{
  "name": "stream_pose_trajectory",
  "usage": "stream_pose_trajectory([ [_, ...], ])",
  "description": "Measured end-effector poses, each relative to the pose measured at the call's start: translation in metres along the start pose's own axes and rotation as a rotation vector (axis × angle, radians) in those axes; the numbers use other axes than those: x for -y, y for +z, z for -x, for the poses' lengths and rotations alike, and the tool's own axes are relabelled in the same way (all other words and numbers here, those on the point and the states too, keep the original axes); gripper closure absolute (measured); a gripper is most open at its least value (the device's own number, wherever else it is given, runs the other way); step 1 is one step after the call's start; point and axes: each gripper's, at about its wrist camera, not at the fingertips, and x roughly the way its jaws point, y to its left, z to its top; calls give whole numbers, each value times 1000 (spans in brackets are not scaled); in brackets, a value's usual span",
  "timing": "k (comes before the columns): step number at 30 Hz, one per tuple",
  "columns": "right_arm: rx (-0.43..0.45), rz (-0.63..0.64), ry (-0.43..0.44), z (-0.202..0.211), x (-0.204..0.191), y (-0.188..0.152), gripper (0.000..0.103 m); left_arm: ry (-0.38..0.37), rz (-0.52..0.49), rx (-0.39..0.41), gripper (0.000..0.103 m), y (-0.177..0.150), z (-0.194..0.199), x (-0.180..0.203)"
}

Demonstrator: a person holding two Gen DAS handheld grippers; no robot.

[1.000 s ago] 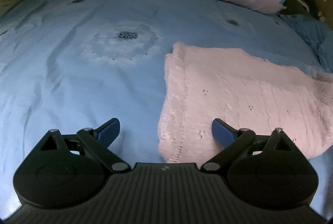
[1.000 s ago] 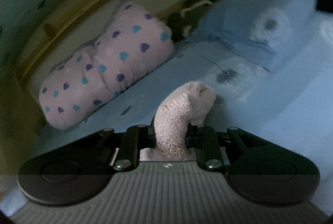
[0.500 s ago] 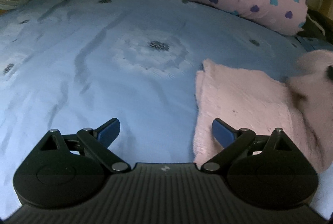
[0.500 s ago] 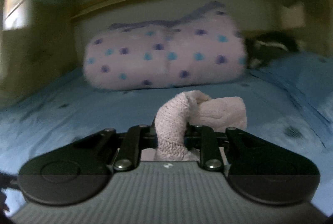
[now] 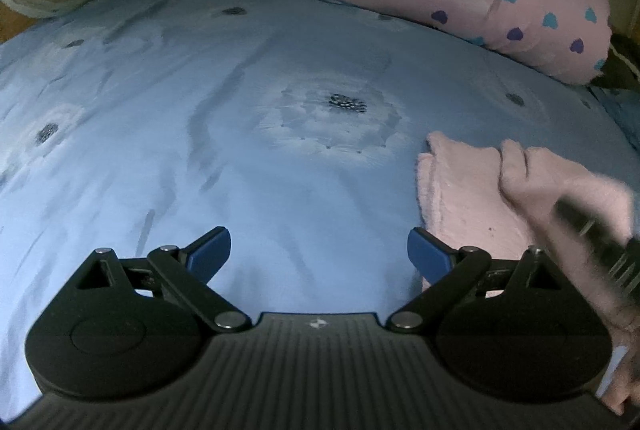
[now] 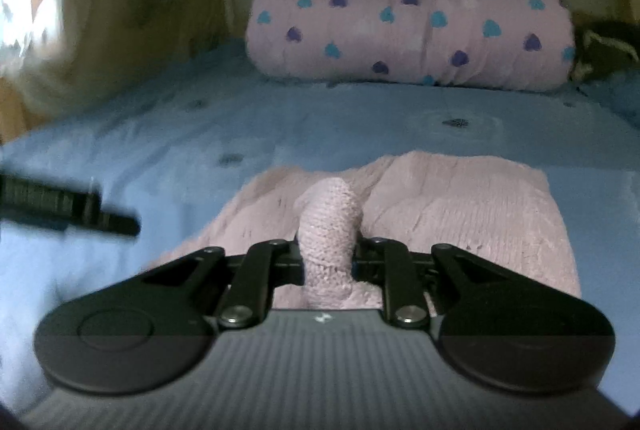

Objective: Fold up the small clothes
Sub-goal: 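Lift the held end with the right tool and fold it over the cardigan, then open the right tool to release the folded end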

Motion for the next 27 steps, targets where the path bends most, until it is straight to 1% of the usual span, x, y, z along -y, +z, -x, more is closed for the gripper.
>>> stream_pose_trajectory([
  [2,53,-103,9,4,4,13,83,-1,16,6,6,2,2,-5],
  [4,116,-157,32,10,2,30,83,-4,28,14,6,4,4,-9],
  [5,136,-155,48,11,-3,36,83,-3,35,17,6,4,5,-12],
  [7,149,-101,96,14,-20,40,83,2,50,16,6,6,5,-16],
  [8,139,-58,124,14,-30,37,83,5,62,14,6,6,5,-19],
  [10,88,27,161,7,-50,23,83,8,80,13,6,6,6,-22],
  [13,-46,117,193,-11,-71,-8,80,-7,88,25,6,7,10,-22],
  [14,-64,148,188,-13,-76,-17,78,-17,89,34,6,7,12,-22],
  [15,-52,172,186,-10,-79,-22,76,-32,91,42,6,7,13,-21],
  [16,-33,192,195,-5,-81,-26,71,-50,95,47,6,7,15,-19],
  [17,-34,192,216,-1,-81,-25,66,-69,98,51,6,7,15,-18],
  [18,-42,181,243,4,-80,-24,65,-93,102,53,6,7,16,-15],
  [19,-43,164,264,10,-78,-23,60,-115,105,57,6,7,17,-11],
  [21,-26,144,278,25,-73,-18,59,-155,103,67,6,6,18,-1],
  [24,-9,122,274,47,-57,-9,59,-215,62,85,6,5,19,20],
  [27,17,90,239,69,-34,-7,59,-251,24,97,7,5,13,43],
])
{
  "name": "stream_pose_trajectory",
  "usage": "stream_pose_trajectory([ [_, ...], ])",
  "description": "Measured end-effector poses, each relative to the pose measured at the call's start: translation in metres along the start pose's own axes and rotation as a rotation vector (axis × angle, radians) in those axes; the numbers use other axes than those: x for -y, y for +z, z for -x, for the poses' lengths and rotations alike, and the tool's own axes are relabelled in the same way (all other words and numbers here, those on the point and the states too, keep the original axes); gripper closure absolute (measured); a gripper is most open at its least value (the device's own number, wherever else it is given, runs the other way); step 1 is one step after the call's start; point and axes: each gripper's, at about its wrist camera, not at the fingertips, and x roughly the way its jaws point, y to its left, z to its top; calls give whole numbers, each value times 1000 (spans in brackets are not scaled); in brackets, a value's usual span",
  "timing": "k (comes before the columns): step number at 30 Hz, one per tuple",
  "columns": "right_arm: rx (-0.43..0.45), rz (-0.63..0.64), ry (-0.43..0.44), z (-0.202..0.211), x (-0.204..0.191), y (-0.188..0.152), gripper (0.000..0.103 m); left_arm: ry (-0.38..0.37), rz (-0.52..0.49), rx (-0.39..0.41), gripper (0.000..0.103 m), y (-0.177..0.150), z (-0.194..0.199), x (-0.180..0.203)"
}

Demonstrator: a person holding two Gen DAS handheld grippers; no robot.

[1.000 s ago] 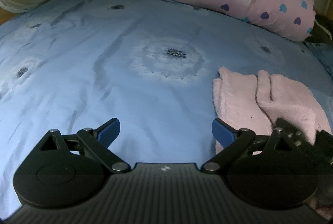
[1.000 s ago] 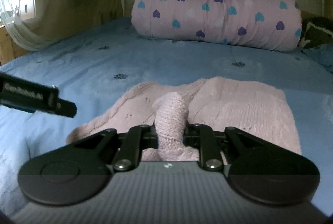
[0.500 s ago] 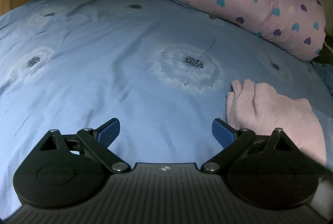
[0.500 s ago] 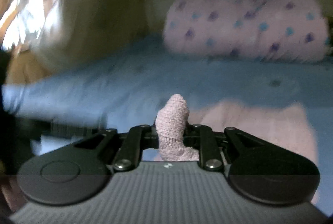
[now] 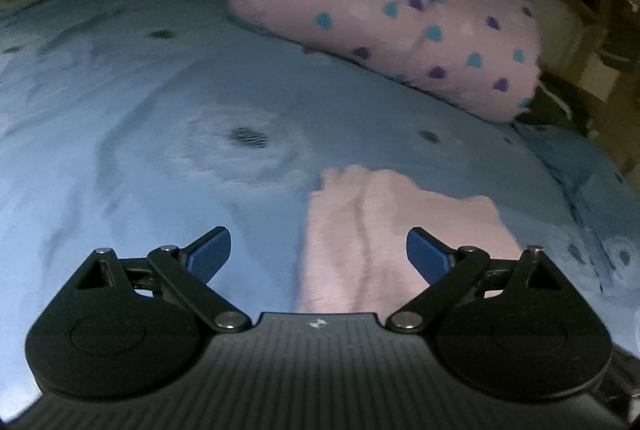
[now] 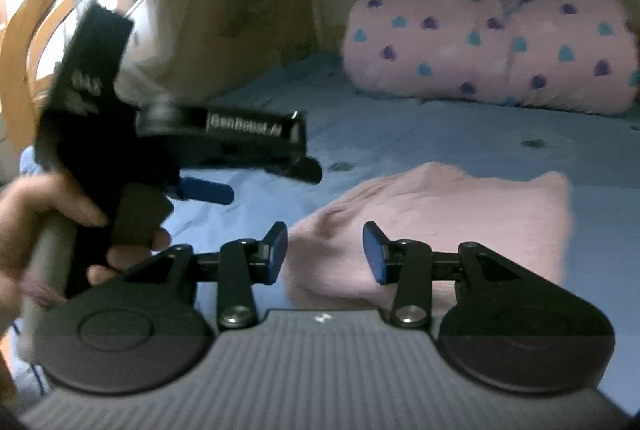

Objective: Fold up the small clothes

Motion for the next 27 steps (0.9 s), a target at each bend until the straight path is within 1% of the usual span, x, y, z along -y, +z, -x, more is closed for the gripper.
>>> stream_pose_trajectory([
  [2,19,-25,-48,16,15,0,57,-27,-5,-9,8,-3,-11,11],
  [3,34,-42,-73,24,24,0,55,-40,-1,-18,11,-4,-17,14],
  [5,66,-82,-126,33,42,-1,47,-58,5,-37,15,-9,-30,20],
  [7,96,-159,-190,36,66,-3,47,-66,9,-52,18,-12,-43,25],
  [10,105,-320,-249,29,104,-7,46,-54,25,-58,19,-13,-60,27],
  [12,100,-419,-278,19,127,-11,44,-50,56,-57,19,-14,-69,23],
  [15,75,-559,-295,-4,162,-18,44,-78,93,-59,20,-17,-75,17],
  [16,63,-598,-291,-11,171,-20,44,-83,94,-54,23,-17,-75,16],
  [18,41,-701,-256,-27,189,-25,44,-107,94,-43,44,-17,-75,17],
  [19,33,-749,-229,-32,196,-28,44,-108,90,-34,51,-17,-74,17],
  [20,21,-796,-198,-37,201,-31,44,-111,87,-18,64,-17,-71,17],
  [21,14,-822,-179,-42,204,-32,44,-116,85,-3,73,-16,-67,18],
  [22,9,-824,-168,-46,204,-32,44,-116,74,11,76,-14,-62,19],
  [24,-3,-783,-153,-51,200,-29,45,-102,49,59,91,-9,-48,22],
  [25,-8,-758,-141,-54,197,-25,49,-88,32,84,91,-6,-41,23],
  [26,-6,-733,-117,-55,194,-21,58,-73,21,96,91,-3,-37,23],
  [27,6,-702,-78,-57,188,-15,59,-54,8,98,91,-2,-36,23],
])
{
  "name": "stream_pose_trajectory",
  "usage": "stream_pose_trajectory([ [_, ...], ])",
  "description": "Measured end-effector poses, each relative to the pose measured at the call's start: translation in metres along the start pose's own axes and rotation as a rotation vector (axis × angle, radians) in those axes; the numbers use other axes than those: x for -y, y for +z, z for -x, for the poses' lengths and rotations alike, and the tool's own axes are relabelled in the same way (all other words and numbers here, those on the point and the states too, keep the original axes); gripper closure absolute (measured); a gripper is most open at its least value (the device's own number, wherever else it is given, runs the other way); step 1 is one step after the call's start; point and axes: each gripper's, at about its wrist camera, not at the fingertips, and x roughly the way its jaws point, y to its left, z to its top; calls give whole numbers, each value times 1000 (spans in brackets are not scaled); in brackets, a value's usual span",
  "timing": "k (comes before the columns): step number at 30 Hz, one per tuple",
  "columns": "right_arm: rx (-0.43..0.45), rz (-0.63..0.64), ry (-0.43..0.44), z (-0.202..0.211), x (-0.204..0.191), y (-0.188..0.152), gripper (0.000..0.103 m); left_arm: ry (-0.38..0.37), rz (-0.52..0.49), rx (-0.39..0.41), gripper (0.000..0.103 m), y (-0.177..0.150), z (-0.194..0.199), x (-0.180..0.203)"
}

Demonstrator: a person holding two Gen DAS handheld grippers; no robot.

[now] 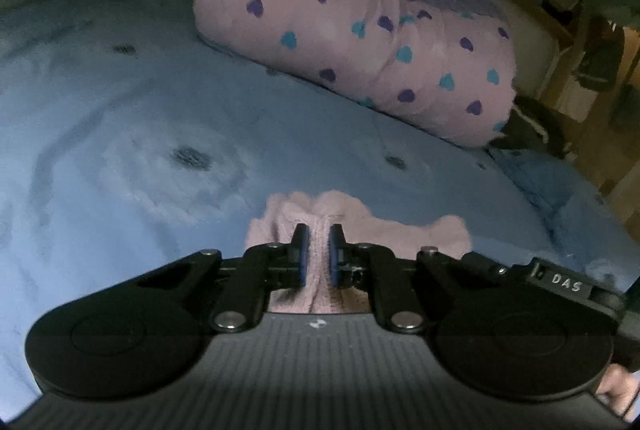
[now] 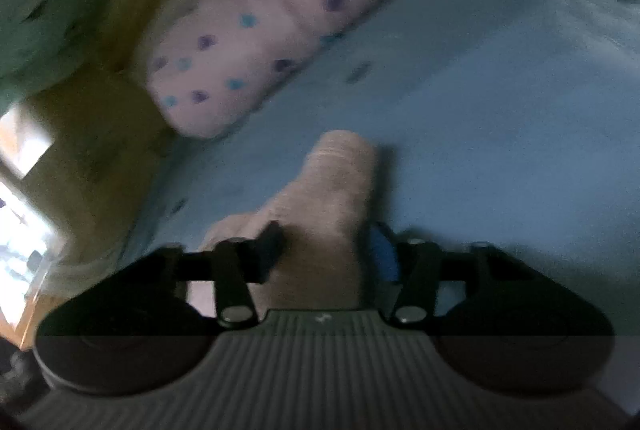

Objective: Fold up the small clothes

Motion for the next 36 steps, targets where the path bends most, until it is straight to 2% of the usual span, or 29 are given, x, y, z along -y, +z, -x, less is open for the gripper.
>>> stream_pose_trajectory([
  [3,11,141,19,-5,-30,-1,59,71,-24,-31,90,-4,-7,-7],
  [5,-2,220,21,-12,-46,-6,59,90,-29,-64,90,-6,-13,-11],
  [7,-25,280,4,-23,-55,-11,58,85,-37,-76,89,-7,-15,-14],
  [10,-56,404,-83,-36,-64,-20,56,56,-9,-64,89,-5,-15,-13],
  [13,-55,420,-99,-27,-64,-21,56,35,-42,-63,88,-2,-22,-6],
  [15,-40,442,-119,-23,-64,-24,56,34,-86,-65,83,2,-29,1],
  [19,33,391,-138,0,-57,-28,55,57,-112,-64,77,16,-42,6],
  [24,96,298,-107,15,-44,-34,55,73,-112,-29,57,29,-44,6],
  [27,110,231,-79,15,-36,-34,54,51,-115,-28,55,34,-51,9],
  [30,117,219,-56,17,-28,-38,48,25,-110,-66,55,36,-70,15],
  [34,77,224,-21,21,-19,-33,44,13,9,-164,55,35,-102,14],
  [36,86,202,-21,26,-14,-28,42,27,12,-199,55,34,-115,16],
])
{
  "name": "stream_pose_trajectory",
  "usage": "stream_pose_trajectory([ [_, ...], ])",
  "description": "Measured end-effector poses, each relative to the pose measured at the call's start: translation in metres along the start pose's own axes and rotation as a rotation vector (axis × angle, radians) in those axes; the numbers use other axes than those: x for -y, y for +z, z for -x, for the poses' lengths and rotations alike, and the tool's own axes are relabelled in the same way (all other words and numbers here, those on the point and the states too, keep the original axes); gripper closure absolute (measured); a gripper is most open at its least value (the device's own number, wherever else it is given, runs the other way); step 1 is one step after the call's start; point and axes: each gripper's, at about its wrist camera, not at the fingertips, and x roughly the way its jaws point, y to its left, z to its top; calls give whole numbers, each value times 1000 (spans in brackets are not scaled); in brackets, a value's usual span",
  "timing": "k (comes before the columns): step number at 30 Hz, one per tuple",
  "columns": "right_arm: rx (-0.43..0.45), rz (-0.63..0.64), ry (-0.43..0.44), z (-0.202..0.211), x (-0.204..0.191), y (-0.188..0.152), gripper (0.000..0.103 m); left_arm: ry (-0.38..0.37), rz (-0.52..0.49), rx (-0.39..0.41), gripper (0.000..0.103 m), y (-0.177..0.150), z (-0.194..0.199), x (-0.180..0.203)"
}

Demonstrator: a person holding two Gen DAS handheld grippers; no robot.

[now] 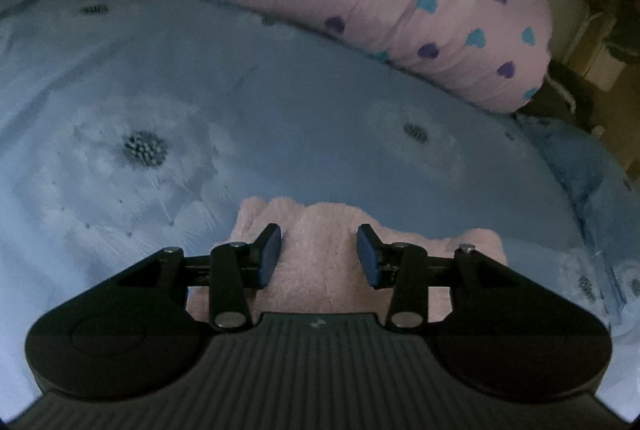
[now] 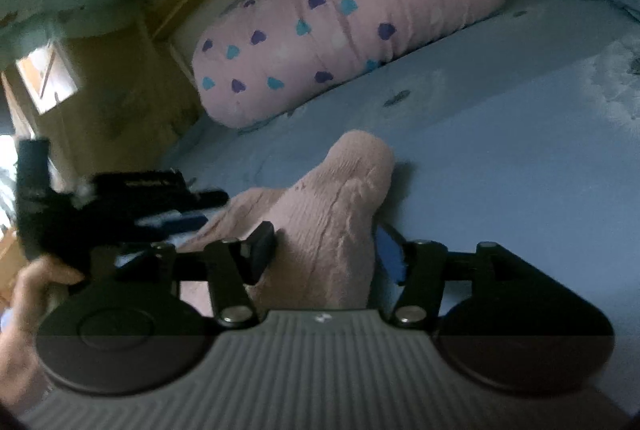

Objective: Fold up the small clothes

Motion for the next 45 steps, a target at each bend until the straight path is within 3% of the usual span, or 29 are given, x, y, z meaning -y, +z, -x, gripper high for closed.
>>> stream_pose_trajectory([
  [5,-2,-39,-4,2,10,3,41,19,-55,-47,58,-2,-16,9],
  [6,-3,-40,-3,1,10,2,41,16,-74,-43,77,-3,-16,11],
  [7,-5,-38,-3,1,9,2,41,3,-92,-33,83,-5,-14,13],
  [11,-3,-16,-4,1,6,1,41,-13,-98,120,87,-10,18,9],
  [14,-1,-6,-1,2,3,0,41,83,-126,204,87,-10,37,-2],
  [17,-6,13,11,0,0,-1,41,95,-97,104,86,-10,21,-19],
  [19,-20,25,18,-3,-3,-3,41,94,-114,90,85,-16,13,-21],
  [22,-21,63,6,-5,-8,-7,41,110,-130,102,77,-16,19,-15],
  [30,-8,74,-14,-1,-10,-8,37,125,-115,97,35,-32,81,-14],
  [35,4,67,-50,11,-19,-10,37,131,-142,106,24,-58,115,-8],
  [39,4,44,-85,35,-24,-21,37,155,-133,80,23,-77,117,-8],
  [41,-2,56,-100,46,-28,-29,37,166,-107,56,23,-81,115,-15],
  [45,-12,80,-126,57,-34,-36,37,121,-30,18,21,-85,113,-38],
])
